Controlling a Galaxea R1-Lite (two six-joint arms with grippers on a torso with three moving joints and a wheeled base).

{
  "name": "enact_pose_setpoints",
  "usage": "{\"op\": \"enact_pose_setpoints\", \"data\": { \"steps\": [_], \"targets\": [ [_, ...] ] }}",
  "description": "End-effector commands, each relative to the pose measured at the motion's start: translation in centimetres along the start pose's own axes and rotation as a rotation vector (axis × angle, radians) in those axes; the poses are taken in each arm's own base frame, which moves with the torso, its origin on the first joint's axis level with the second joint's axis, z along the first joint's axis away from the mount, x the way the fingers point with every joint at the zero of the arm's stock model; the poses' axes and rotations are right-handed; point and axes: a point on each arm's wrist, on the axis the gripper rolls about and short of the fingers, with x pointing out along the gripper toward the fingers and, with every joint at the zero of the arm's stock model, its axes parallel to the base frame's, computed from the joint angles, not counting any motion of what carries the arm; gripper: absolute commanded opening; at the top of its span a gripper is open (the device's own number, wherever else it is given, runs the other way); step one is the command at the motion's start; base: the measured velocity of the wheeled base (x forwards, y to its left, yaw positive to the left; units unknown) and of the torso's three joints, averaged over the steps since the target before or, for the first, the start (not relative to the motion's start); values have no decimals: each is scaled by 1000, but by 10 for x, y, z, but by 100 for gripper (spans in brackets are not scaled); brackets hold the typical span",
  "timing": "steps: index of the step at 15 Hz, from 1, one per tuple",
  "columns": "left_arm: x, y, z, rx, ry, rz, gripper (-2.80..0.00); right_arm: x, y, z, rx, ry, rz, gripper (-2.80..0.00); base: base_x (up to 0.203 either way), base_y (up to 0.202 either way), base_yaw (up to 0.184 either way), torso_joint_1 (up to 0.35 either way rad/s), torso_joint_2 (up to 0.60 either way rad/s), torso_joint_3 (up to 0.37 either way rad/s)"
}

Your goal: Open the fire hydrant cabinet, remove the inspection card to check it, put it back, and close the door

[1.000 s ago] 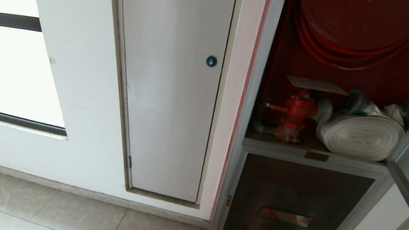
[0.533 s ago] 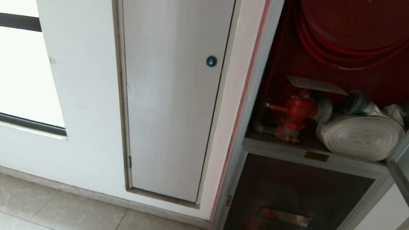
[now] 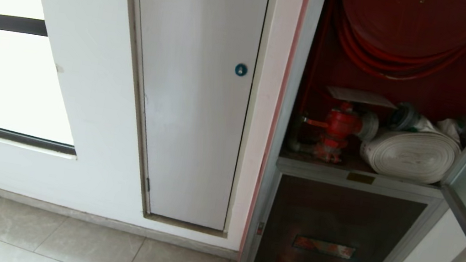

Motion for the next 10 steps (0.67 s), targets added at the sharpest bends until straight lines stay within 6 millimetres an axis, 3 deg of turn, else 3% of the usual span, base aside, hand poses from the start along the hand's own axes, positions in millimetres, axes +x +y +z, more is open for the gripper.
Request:
{"op": "enact_pose_setpoints", "data": {
  "steps": [1,6,10],
  "targets": [
    [0,0,-2,0,5,0,-280,0,0,18,-2,-11,-6,-280,0,0,0,0,0,0],
    [0,0,-2,0,5,1,-280,22,-3,63,-4,50,-107,-280,0,0,0,0,0,0],
    [0,0,-2,0,5,1,-280,36,-8,99,-23,20,-310,-280,0,0,0,0,0,0]
  ]
}}
